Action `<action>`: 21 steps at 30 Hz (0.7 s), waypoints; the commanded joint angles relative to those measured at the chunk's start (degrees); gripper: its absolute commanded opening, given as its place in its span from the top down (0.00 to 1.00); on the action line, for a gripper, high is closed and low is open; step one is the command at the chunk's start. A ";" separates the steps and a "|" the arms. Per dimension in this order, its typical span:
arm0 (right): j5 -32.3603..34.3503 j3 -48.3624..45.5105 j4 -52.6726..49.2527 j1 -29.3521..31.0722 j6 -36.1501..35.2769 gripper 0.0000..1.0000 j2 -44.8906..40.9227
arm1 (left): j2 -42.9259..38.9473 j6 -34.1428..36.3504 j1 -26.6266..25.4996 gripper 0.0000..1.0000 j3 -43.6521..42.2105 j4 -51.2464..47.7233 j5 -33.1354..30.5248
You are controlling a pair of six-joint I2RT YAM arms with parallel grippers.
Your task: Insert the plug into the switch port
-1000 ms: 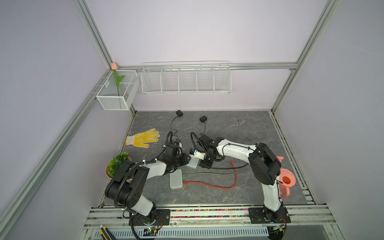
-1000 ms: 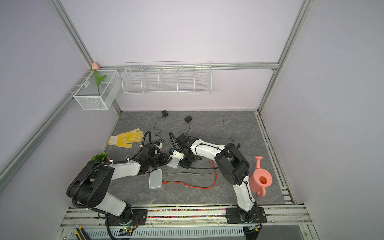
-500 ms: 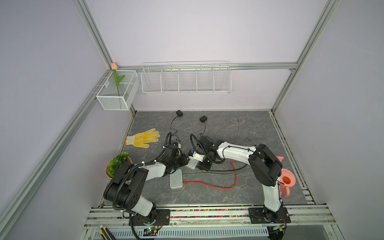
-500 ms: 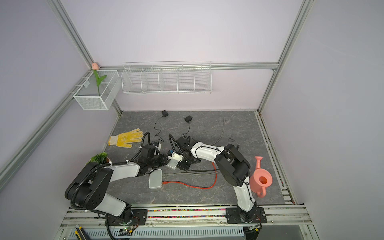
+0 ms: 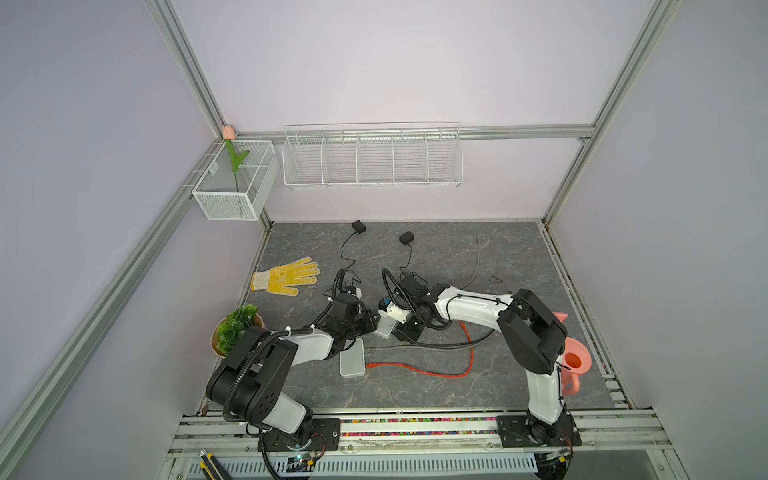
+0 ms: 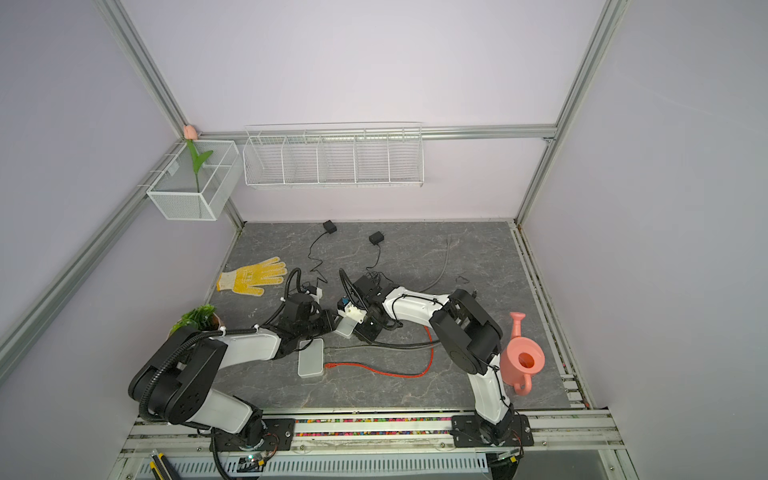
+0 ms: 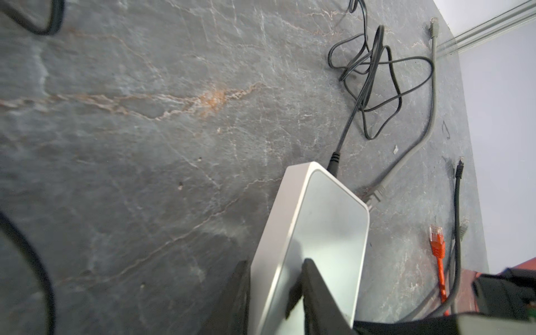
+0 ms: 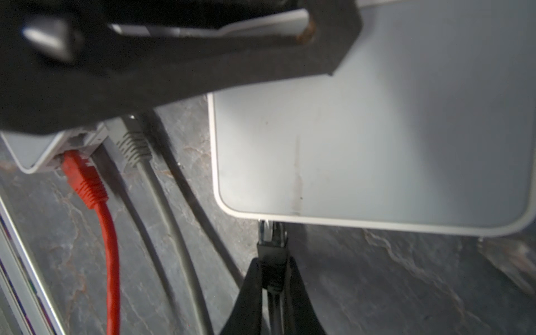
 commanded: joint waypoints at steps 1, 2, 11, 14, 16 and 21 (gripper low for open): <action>-2.24 1.13 15.40 1.26 1.29 0.93 -2.18 | 1.19 -3.17 -4.24 0.71 -3.98 -2.63 6.40; -2.48 1.63 15.59 1.38 1.11 0.93 -1.94 | 1.15 -3.23 -4.57 0.71 -4.28 -2.04 6.74; -3.59 6.16 16.26 1.52 -2.31 0.93 0.24 | 1.84 -0.75 -6.25 0.74 -3.89 -2.46 10.99; -4.20 7.71 16.15 1.52 -3.15 0.93 0.87 | 1.58 0.29 -6.21 0.74 -4.06 -3.77 11.71; -4.78 8.85 15.96 1.53 -3.41 0.93 1.49 | 1.22 0.45 -6.21 0.74 -4.50 -3.56 12.12; -5.73 9.97 17.49 1.55 -3.24 0.93 2.81 | 0.75 0.26 -6.97 0.74 -4.55 -2.74 12.91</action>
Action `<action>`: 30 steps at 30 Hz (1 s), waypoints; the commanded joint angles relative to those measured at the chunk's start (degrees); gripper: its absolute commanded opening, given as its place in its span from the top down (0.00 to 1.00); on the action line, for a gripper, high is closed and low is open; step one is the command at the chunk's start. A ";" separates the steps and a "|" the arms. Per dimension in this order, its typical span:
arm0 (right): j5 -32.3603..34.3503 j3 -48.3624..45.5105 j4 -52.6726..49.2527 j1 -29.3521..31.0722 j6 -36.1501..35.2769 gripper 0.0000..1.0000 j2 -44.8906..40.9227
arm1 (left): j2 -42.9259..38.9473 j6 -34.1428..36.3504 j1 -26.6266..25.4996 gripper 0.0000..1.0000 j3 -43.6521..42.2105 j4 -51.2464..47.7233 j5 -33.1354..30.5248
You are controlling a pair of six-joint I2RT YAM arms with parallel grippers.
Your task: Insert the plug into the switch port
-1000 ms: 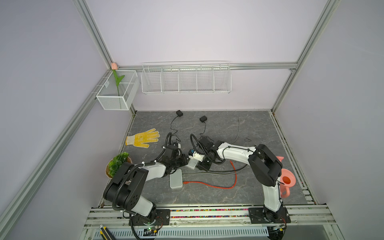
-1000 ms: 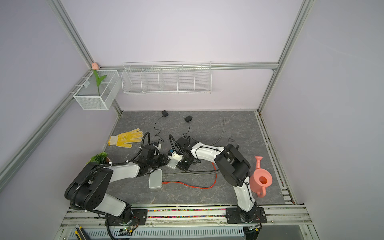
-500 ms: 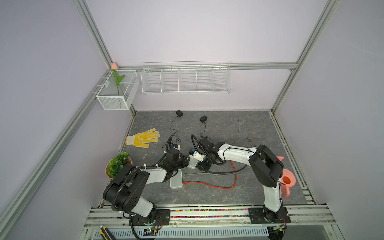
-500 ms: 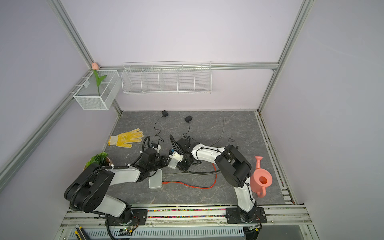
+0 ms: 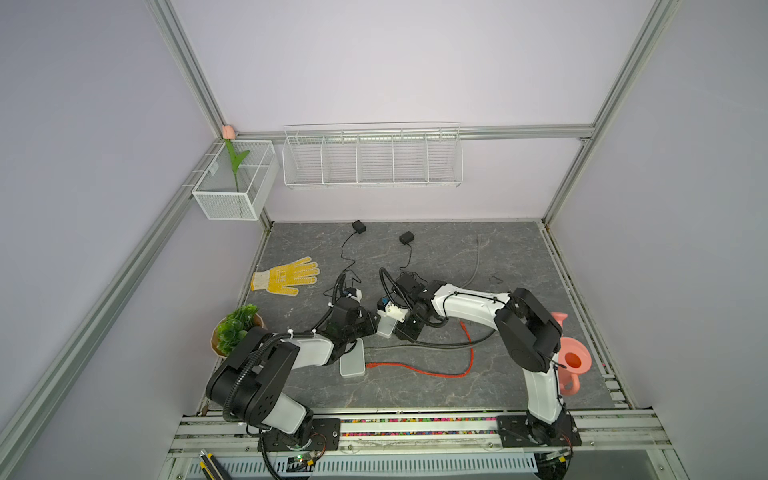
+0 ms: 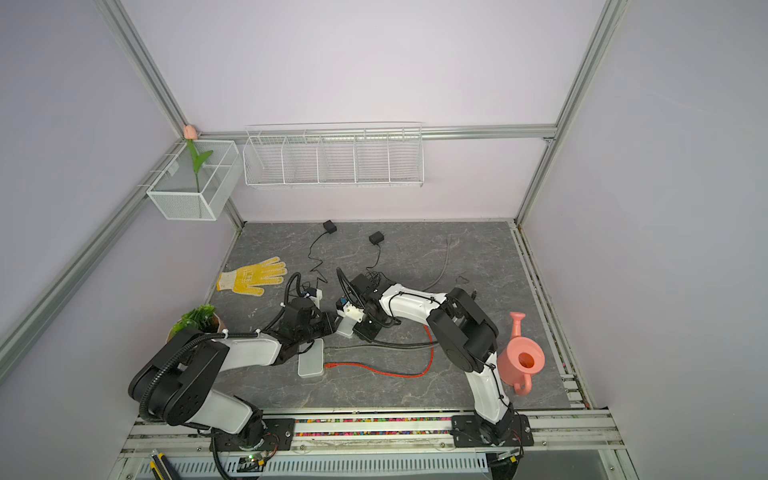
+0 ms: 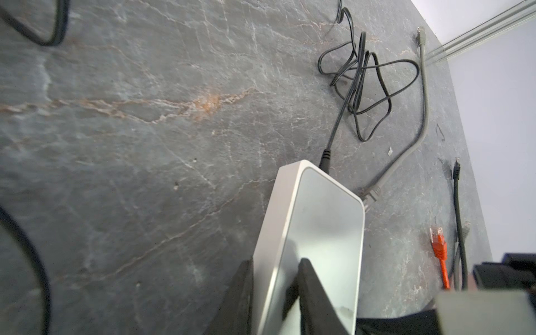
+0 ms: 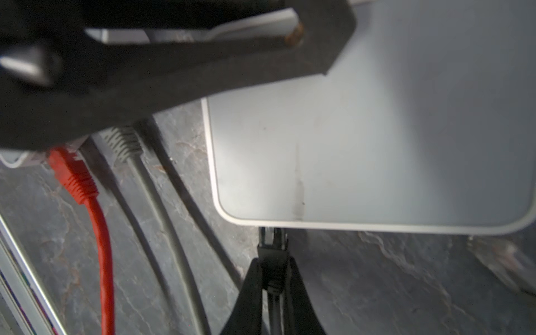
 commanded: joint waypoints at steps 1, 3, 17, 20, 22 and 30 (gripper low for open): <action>-7.06 5.31 23.49 1.40 -1.04 0.93 0.78 | 0.93 -0.18 -5.62 0.74 -2.17 -7.18 14.59; -7.17 5.23 24.62 1.33 -0.65 0.93 0.94 | 1.05 -0.26 -6.00 0.74 -2.23 -7.01 14.78; -7.07 8.16 26.85 1.41 -0.24 0.93 2.35 | 2.61 -0.74 -8.91 0.74 -3.73 -4.37 15.27; -7.09 9.47 26.72 1.51 -0.50 0.93 3.04 | 2.67 -0.38 -9.01 0.74 -3.99 -4.15 15.46; -7.13 10.24 26.38 1.59 -0.63 0.93 3.44 | 2.86 -0.42 -9.05 0.74 -4.25 -3.60 15.86; -6.72 9.49 24.40 1.69 -1.42 0.91 3.13 | 1.40 -0.19 -8.84 0.73 -3.46 -7.22 12.87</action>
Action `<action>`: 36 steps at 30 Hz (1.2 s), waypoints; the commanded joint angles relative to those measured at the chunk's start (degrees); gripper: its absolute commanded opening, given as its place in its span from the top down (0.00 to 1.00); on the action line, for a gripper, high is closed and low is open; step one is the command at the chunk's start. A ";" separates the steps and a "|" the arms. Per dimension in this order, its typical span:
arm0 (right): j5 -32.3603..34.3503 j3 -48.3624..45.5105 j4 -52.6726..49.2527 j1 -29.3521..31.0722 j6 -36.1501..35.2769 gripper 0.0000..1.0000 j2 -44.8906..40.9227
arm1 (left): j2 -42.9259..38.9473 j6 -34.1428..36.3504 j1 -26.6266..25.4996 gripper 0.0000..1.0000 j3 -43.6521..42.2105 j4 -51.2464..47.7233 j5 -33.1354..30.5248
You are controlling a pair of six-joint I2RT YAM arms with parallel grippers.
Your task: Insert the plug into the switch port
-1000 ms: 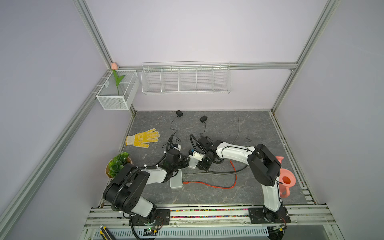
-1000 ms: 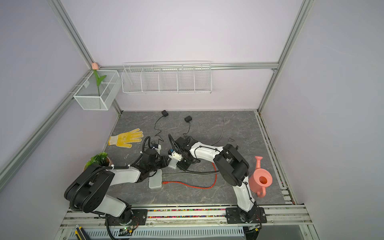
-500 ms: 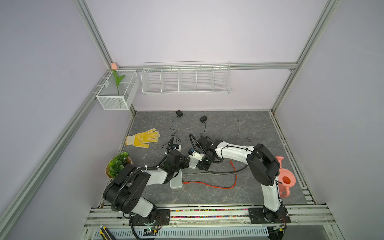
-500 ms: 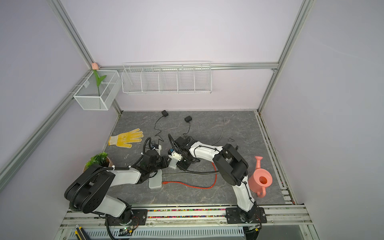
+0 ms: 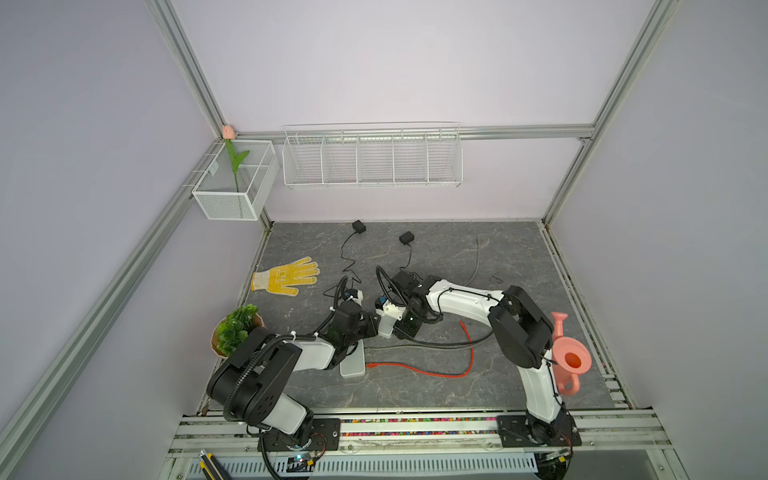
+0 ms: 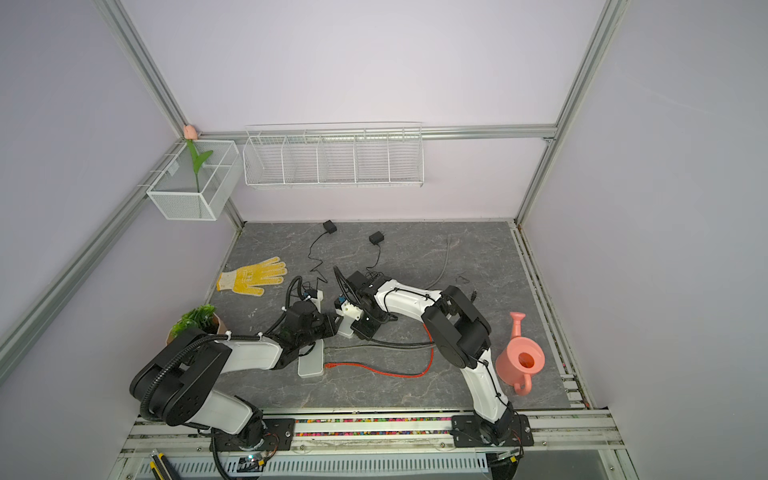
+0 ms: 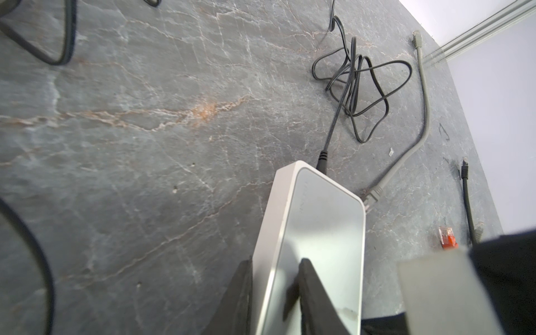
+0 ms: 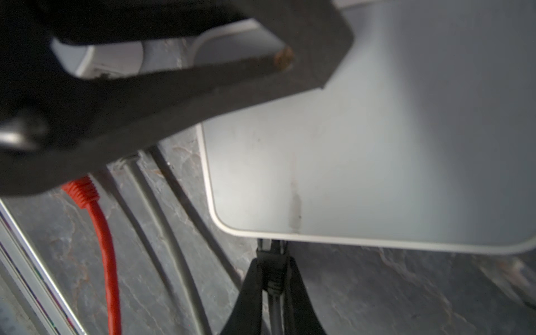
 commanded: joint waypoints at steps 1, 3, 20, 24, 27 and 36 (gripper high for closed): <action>-5.92 2.77 29.66 1.77 -1.87 0.86 -0.84 | 0.54 -1.19 -6.28 0.73 -1.14 -13.33 15.08; -5.34 0.50 29.42 1.51 -2.59 0.78 -2.31 | -0.88 -0.68 -5.26 0.70 -0.50 -15.78 13.21; 4.88 -6.74 12.81 -7.12 -10.85 0.55 -16.20 | -20.27 2.62 1.62 0.61 4.46 -34.57 0.55; 7.07 -4.39 8.58 -9.75 -13.40 0.55 -12.53 | -27.50 3.35 1.63 0.60 3.97 -36.13 -1.31; 7.30 -2.46 6.32 -10.92 -14.73 0.56 -8.37 | -33.35 3.90 1.70 0.59 2.31 -34.82 -1.74; 6.76 1.80 4.88 -11.23 -17.45 0.56 -1.21 | -39.71 4.85 1.71 0.57 2.71 -37.64 0.49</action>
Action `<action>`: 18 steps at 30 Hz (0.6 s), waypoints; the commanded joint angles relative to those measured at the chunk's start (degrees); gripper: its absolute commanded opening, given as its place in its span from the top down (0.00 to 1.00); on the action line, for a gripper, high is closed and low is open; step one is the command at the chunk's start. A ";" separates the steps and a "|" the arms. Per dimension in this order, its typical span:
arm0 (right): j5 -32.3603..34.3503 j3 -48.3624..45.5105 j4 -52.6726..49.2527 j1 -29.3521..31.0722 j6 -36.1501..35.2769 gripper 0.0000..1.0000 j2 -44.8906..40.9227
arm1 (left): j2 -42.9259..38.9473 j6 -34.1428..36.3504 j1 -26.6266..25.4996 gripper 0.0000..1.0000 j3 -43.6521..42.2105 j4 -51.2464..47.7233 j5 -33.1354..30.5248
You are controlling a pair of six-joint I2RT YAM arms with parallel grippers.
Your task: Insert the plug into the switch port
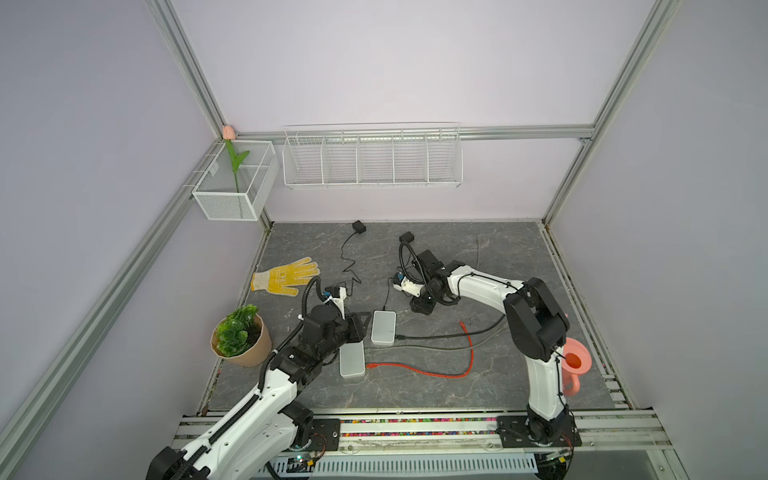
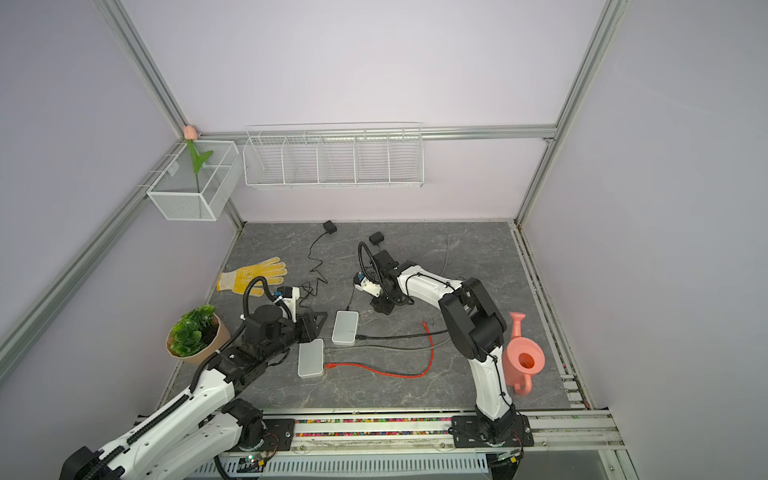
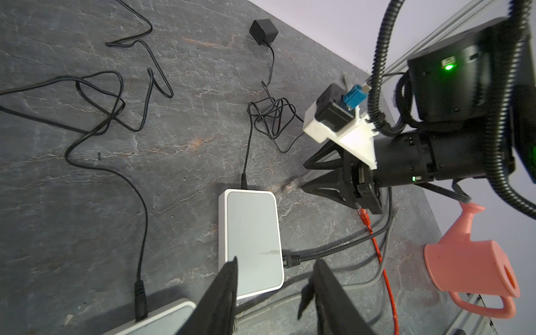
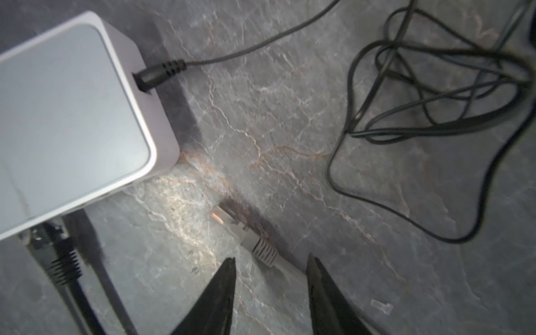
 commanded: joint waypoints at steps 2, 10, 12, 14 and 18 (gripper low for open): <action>-1.44 3.55 -2.73 -0.02 -3.07 0.56 1.10 | 0.13 0.92 0.19 0.57 -0.18 -2.14 0.89; -3.76 6.08 -7.98 -0.14 -4.35 0.56 5.27 | 0.43 1.26 0.20 0.57 0.37 -1.96 1.28; -4.21 5.19 -7.89 -0.06 -4.43 0.56 5.20 | 0.44 1.55 0.19 0.57 0.71 -2.34 1.47; -4.08 4.20 -7.43 -0.15 -4.26 0.56 4.73 | 0.07 1.72 0.20 0.57 0.85 -2.66 1.43; -3.41 2.85 -6.30 -0.07 -3.65 0.56 3.43 | -0.53 1.72 0.17 0.57 0.68 -2.86 1.08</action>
